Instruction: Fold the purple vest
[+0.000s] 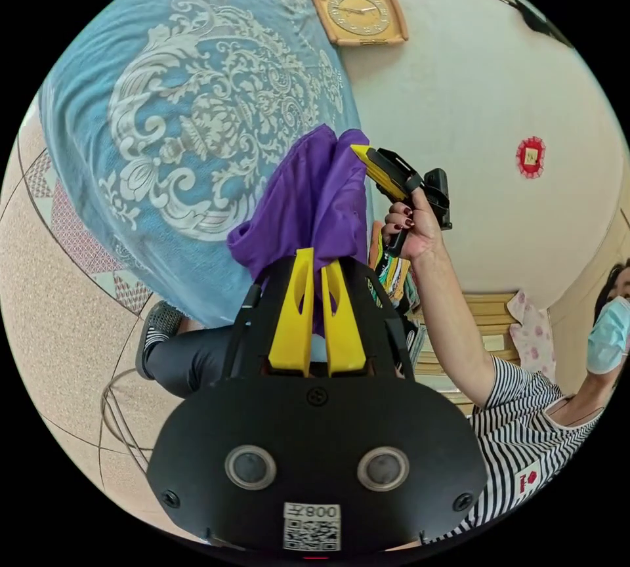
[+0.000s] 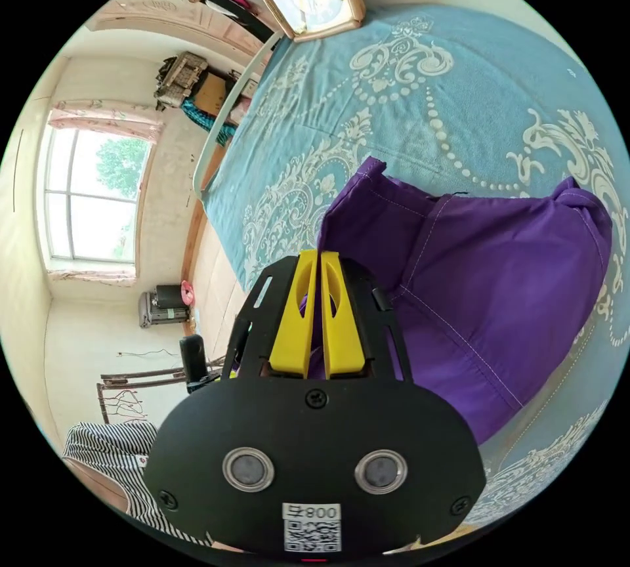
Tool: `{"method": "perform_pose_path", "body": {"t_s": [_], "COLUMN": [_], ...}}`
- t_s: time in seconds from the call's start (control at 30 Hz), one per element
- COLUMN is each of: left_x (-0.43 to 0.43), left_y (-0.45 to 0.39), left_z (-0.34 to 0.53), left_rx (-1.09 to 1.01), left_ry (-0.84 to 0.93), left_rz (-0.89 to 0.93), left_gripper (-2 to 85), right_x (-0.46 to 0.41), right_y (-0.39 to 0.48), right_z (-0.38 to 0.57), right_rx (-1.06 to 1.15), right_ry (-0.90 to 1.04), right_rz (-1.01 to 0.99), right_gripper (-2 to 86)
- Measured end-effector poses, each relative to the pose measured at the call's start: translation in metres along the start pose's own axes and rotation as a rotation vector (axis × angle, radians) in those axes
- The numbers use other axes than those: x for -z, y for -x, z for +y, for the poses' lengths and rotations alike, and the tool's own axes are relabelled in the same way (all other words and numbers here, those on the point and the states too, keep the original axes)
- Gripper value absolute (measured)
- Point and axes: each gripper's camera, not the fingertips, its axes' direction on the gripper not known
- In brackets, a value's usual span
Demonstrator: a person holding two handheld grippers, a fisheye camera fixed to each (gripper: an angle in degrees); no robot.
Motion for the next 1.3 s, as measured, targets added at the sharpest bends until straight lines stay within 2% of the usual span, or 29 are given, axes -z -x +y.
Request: {"method": "perform_pose_path", "body": {"t_s": [0.23,0.43,0.63,0.7,0.77,0.9,1.07,1.13,1.23,1.3], "left_x": [0.018,0.04,0.058,0.058,0.057,0.064,0.081,0.087,0.073,0.057], "left_y": [0.03,0.029,0.03,0.029,0.025,0.021,0.012,0.002,-0.019,-0.031], "left_z": [-0.033,-0.055,-0.066,-0.07,-0.073,-0.074,-0.064,-0.055,-0.051,-0.05], "left_rx": [0.111,0.086,0.074,0.068,0.051,0.054,0.017,-0.023,-0.125,-0.182], "left_ry": [-0.003,0.004,0.015,0.038,0.064,0.056,0.038,0.031,0.112,0.164], "left_rz": [0.097,0.115,0.082,0.063,0.01,0.024,-0.021,-0.051,-0.1,-0.1], "left_gripper": [1.5,1.7,1.2,1.1,1.0,0.8,0.4,0.2,0.2,0.2], "right_x": [-0.026,-0.033,-0.093,-0.134,-0.152,-0.146,-0.091,-0.09,-0.112,-0.11], "right_y": [0.016,0.031,0.014,-0.007,-0.019,-0.027,-0.027,-0.039,-0.071,-0.094], "right_z": [-0.005,0.054,0.135,0.152,0.158,0.146,0.168,0.181,0.195,0.192], "right_rx": [0.137,0.286,0.29,0.249,0.245,0.215,0.226,0.213,0.159,0.099], "right_ry": [-0.019,-0.072,0.052,0.158,0.152,0.179,0.02,0.039,0.105,0.072], "right_rz": [0.096,0.277,0.375,0.413,0.443,0.391,0.338,0.332,0.374,0.3], "right_gripper": [0.5,0.2,0.1,0.1,0.1,0.2,0.1,0.1,0.1,0.1]}}
